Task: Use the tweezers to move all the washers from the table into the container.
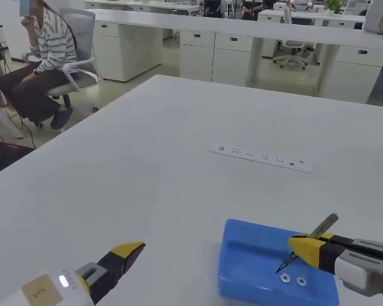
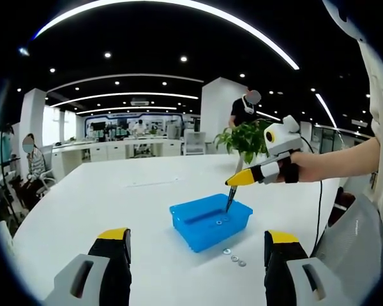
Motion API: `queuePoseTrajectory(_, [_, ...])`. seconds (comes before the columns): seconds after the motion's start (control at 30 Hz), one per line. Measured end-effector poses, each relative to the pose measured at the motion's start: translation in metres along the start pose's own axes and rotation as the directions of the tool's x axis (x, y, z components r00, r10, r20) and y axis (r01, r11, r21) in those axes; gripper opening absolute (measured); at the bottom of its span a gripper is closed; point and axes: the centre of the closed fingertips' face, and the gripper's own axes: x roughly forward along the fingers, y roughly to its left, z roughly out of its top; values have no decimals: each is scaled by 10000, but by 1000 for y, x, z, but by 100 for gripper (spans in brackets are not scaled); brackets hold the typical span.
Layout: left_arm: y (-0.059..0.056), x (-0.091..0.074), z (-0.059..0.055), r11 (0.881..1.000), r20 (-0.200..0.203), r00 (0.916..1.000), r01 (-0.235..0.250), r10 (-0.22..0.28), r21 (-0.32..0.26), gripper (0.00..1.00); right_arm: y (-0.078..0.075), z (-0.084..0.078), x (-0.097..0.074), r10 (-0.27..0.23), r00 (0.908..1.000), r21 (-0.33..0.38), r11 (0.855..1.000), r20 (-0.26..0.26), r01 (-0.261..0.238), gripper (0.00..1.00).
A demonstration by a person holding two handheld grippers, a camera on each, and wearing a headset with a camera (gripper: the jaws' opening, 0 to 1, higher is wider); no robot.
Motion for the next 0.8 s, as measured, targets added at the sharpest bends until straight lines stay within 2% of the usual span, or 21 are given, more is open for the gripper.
queuePoseTrajectory(0.23, [0,0,0,10000,0,10000,0,0,-3,87,17,-8,-1,304,9995,280,9991,-38,-303,3])
queuePoseTrajectory(0.43, [0,0,0,10000,19,10000,-19,19,8,87,27,-31,3,523,9980,707,9963,-365,-496,3])
queuePoseTrajectory(0.6, [0,-1,1,10000,43,10000,-31,31,-19,87,35,-54,8,805,9922,1190,9905,-950,-690,4])
queuePoseTrajectory(0.7, [0,-1,1,10000,45,10000,-26,26,-13,87,39,-66,10,829,9890,1153,9909,-1224,-688,3])
queuePoseTrajectory(0.8, [1,-1,1,10000,29,10000,-40,40,16,87,36,-71,12,829,9883,1299,9893,-1281,-662,3])
